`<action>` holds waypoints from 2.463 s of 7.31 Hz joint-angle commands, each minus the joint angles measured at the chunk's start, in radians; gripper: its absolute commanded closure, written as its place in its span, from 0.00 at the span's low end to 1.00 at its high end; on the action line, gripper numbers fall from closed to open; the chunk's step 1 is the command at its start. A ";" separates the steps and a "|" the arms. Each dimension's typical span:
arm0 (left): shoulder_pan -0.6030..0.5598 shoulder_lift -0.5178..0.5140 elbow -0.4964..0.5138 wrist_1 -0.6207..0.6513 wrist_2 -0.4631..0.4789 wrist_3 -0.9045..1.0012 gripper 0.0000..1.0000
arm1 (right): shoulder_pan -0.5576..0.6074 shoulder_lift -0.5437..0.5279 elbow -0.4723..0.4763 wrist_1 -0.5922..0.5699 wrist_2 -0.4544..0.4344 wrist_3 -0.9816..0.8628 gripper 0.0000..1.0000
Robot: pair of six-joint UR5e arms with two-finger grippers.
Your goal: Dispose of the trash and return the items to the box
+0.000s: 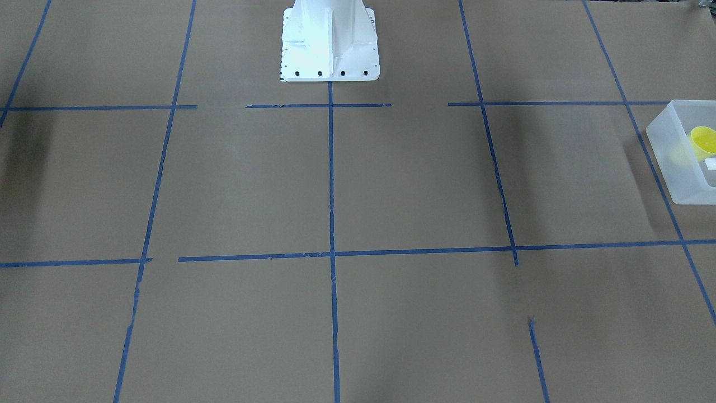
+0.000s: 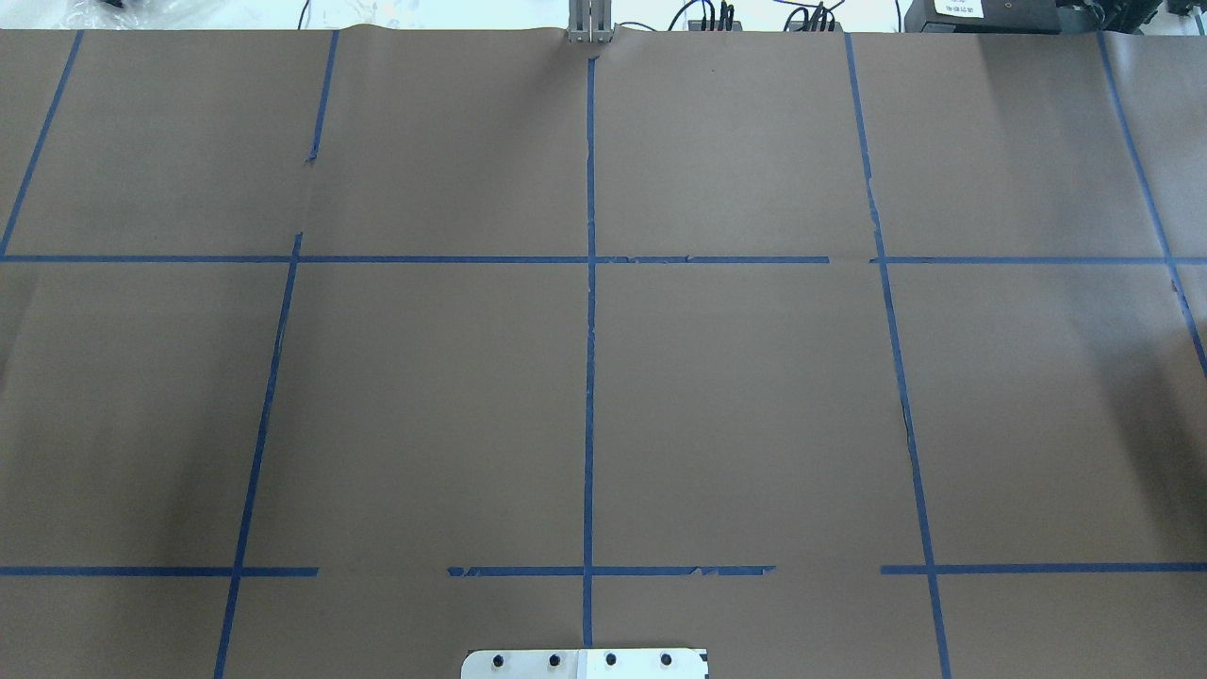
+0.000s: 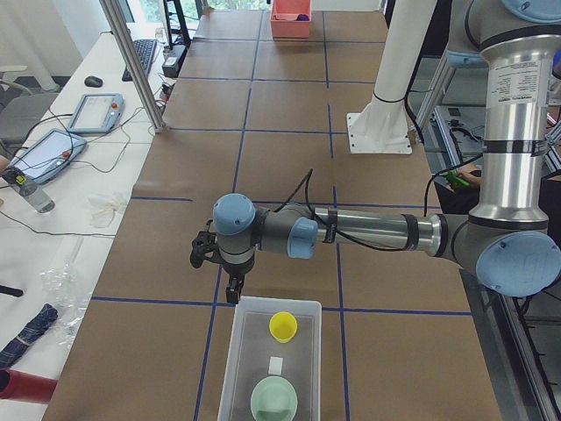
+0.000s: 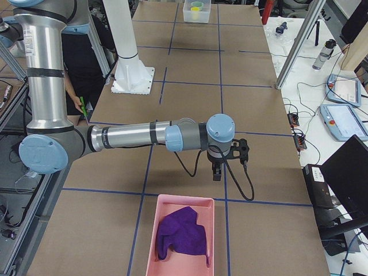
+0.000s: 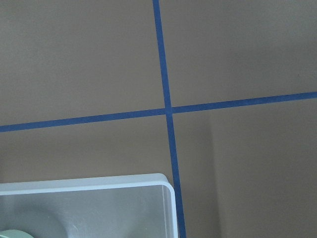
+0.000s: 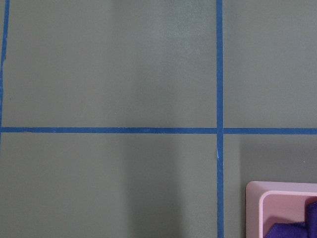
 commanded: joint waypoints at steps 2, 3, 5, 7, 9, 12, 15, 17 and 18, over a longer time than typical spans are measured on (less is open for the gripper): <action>-0.053 -0.018 -0.002 0.013 -0.003 -0.006 0.00 | 0.000 -0.012 -0.015 0.003 0.003 0.001 0.00; -0.053 -0.029 0.007 0.013 -0.002 -0.007 0.00 | 0.000 -0.021 -0.015 0.003 0.003 0.001 0.00; -0.053 -0.027 0.012 0.013 -0.002 -0.007 0.00 | 0.000 -0.028 -0.019 0.003 0.001 -0.012 0.00; -0.053 -0.026 0.009 0.013 -0.002 -0.007 0.00 | 0.000 -0.040 -0.025 0.004 0.001 -0.016 0.00; -0.053 -0.027 0.009 0.013 -0.002 -0.007 0.00 | 0.002 -0.058 -0.018 0.004 0.001 -0.016 0.00; -0.053 -0.027 0.009 0.013 -0.002 -0.007 0.00 | 0.005 -0.066 -0.013 0.006 0.001 -0.015 0.00; -0.053 -0.027 0.009 0.011 -0.003 -0.007 0.00 | 0.005 -0.063 -0.013 0.006 0.001 -0.013 0.00; -0.051 -0.029 0.010 0.011 -0.003 -0.007 0.00 | 0.005 -0.060 -0.012 0.006 0.001 -0.013 0.00; -0.051 -0.029 0.010 0.011 -0.003 -0.007 0.00 | 0.005 -0.057 -0.012 0.006 0.001 -0.013 0.00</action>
